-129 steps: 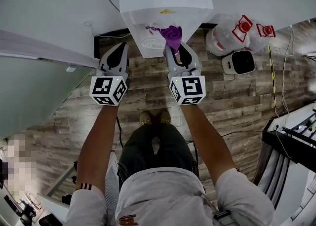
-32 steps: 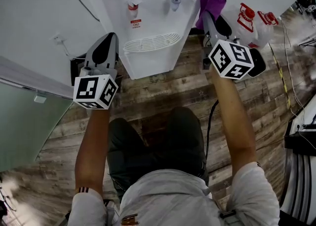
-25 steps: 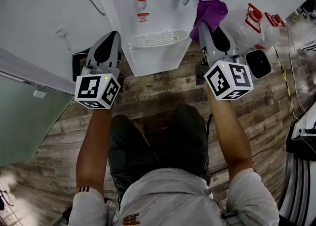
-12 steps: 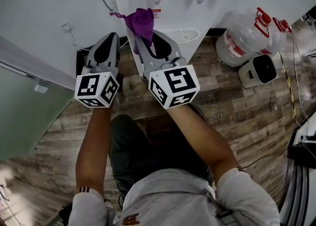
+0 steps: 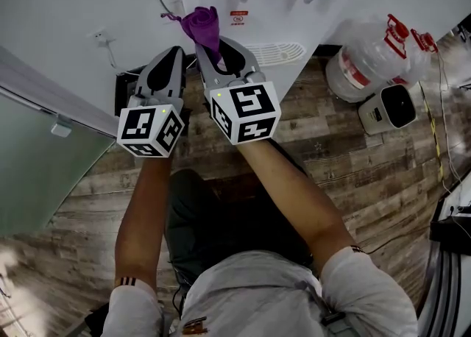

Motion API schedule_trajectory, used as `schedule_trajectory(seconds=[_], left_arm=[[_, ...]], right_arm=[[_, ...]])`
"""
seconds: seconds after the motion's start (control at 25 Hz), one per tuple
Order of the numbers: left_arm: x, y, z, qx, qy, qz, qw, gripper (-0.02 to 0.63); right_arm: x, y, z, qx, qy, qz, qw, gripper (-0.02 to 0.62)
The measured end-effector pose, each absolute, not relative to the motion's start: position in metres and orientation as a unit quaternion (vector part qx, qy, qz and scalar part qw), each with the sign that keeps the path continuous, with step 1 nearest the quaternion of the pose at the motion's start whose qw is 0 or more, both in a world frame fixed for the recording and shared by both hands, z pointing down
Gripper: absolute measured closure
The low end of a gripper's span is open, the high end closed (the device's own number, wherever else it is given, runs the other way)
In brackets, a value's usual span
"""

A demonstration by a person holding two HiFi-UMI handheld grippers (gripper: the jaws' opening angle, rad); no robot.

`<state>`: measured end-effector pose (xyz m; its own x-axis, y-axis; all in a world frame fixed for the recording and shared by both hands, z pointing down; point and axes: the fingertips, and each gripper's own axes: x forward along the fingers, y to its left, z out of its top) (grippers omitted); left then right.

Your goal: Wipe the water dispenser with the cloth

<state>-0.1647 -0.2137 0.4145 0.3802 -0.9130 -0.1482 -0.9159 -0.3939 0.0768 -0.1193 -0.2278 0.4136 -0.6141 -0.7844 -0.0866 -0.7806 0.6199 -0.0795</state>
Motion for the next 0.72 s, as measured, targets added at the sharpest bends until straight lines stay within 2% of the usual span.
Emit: schedule_trajectory(seconds=[0.72], left_arm=[[-0.148,-0.202,0.415,-0.838,0.539,0.087,0.009,0.607]], right_arm=[[-0.038,-0.275,0.429,-0.507,0.861,-0.024,0.026,0.497]])
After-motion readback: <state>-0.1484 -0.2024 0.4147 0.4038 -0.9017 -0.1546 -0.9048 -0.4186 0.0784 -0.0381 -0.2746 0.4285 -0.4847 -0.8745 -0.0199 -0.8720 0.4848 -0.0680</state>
